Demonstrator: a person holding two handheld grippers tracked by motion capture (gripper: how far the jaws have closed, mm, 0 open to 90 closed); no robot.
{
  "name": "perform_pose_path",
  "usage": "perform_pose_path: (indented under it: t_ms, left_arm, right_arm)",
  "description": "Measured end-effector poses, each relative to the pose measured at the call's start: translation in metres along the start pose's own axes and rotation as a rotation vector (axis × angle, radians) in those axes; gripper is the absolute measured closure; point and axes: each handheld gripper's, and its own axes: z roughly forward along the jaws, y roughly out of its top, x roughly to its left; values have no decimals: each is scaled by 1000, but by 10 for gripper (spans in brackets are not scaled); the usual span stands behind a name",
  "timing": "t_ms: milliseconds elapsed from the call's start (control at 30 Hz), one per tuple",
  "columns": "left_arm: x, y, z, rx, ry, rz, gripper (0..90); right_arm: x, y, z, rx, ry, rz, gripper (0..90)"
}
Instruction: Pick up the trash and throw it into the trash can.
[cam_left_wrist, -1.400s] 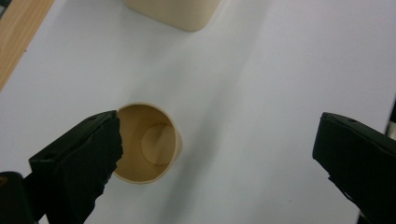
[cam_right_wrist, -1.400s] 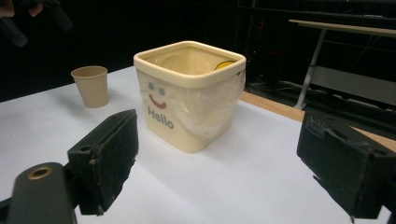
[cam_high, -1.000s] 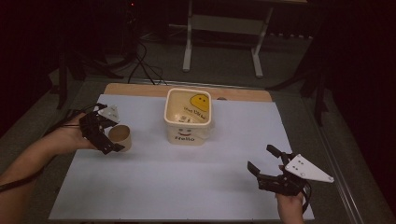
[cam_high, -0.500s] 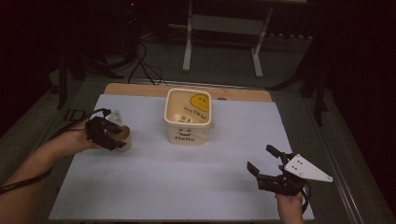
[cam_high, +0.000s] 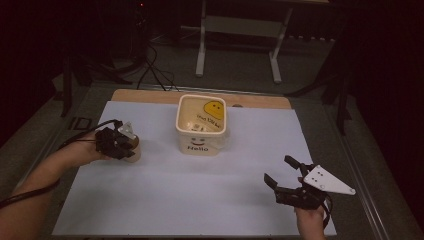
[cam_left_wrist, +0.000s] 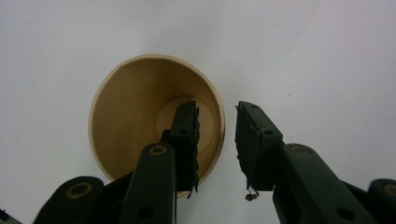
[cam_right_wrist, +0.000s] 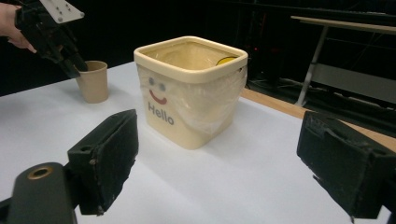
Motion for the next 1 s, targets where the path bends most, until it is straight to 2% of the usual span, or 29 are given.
perform_pose_path:
  t_ms: [267, 433, 567, 633, 733, 867, 1000]
  left_arm:
    - [1, -1, 6, 15, -13, 44, 867]
    - [2, -2, 7, 4, -13, 96, 879]
    - [3, -3, 7, -4, -18, 121, 883]
    - [2, -4, 7, -9, -18, 160, 885]
    - [2, -5, 6, -13, -19, 190, 890]
    - [3, -4, 2, -11, -30, 176, 891]
    - [3, -2, -9, -18, -47, 170, 892]
  right_arm:
    - [-1, 0, 0, 0, 0, 2, 125]
    - [-1, -1, 2, 6, 3, 3, 125]
    - [-1, -2, 2, 8, 2, 3, 125]
    - [-1, -2, 2, 7, 3, 3, 126]
    - [-1, -2, 3, 8, 3, 3, 126]
    - [-1, -1, 3, 7, 4, 7, 126]
    - [-1, -2, 3, 8, 5, 7, 126]
